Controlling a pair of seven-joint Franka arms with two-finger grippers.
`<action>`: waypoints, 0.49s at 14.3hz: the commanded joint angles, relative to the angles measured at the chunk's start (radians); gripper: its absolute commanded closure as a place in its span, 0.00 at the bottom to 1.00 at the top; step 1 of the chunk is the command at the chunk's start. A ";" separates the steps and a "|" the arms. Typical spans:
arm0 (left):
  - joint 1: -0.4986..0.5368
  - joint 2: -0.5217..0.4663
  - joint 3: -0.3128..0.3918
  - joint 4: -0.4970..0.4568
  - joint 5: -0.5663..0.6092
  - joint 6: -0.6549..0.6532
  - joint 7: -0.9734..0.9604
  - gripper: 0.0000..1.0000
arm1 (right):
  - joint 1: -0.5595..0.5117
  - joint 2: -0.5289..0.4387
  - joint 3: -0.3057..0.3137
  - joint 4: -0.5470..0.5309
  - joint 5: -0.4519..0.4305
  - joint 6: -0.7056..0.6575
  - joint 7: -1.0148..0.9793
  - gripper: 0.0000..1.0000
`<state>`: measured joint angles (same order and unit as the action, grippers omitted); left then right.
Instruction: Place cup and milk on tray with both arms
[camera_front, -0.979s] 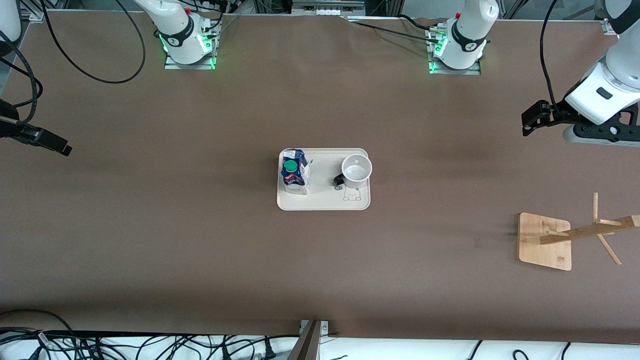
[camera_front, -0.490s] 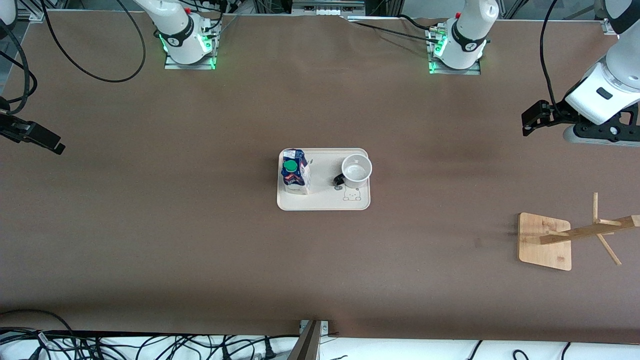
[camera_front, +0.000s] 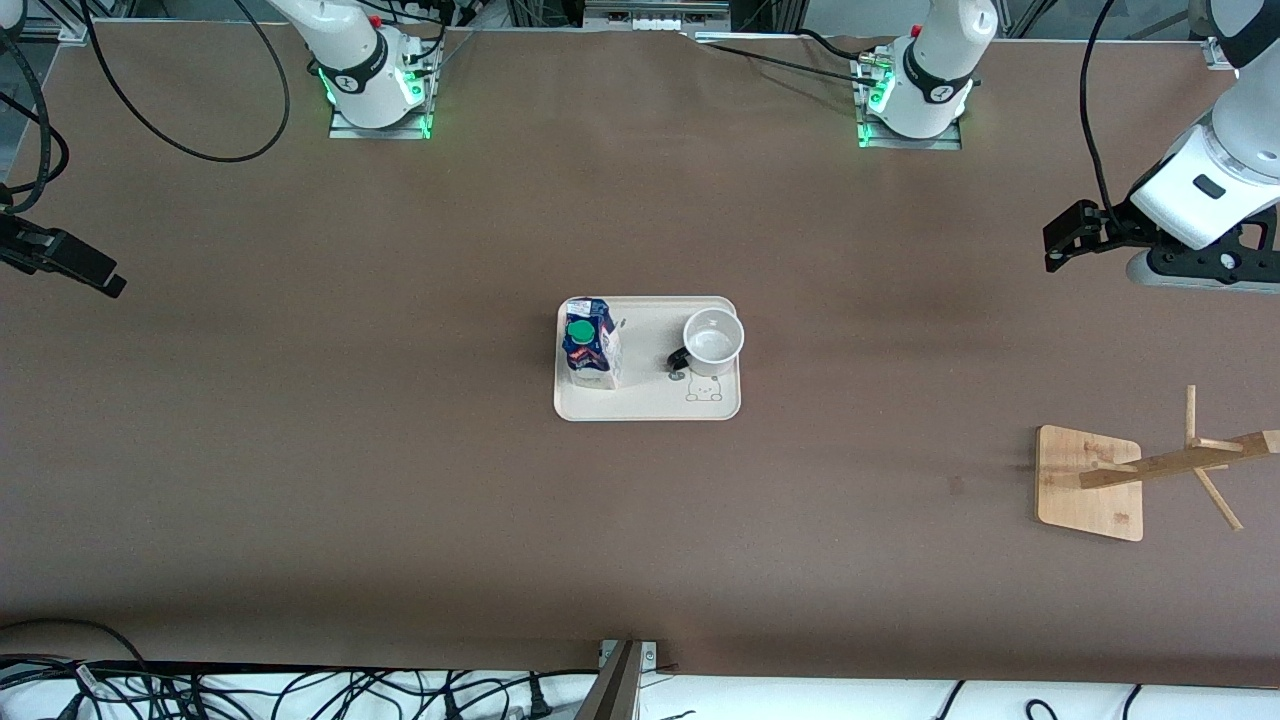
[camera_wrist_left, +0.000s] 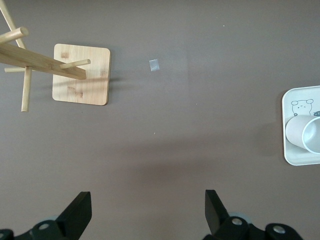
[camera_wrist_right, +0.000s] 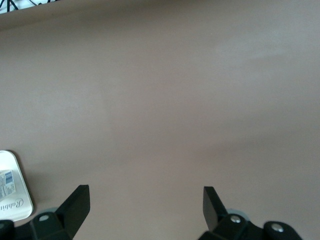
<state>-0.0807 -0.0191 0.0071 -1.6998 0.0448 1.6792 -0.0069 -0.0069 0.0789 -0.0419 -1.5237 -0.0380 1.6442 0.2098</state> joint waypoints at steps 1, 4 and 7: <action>-0.005 0.013 0.005 0.032 -0.016 -0.027 -0.005 0.00 | 0.002 -0.011 0.005 -0.004 0.000 -0.015 0.002 0.00; -0.005 0.013 0.005 0.032 -0.016 -0.027 -0.005 0.00 | 0.002 -0.008 0.005 -0.006 0.000 -0.015 0.000 0.00; -0.007 0.013 0.005 0.032 -0.016 -0.027 -0.005 0.00 | 0.002 -0.001 0.007 -0.009 0.018 -0.015 0.002 0.00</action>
<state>-0.0809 -0.0189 0.0070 -1.6990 0.0448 1.6762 -0.0075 -0.0054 0.0826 -0.0392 -1.5255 -0.0356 1.6380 0.2098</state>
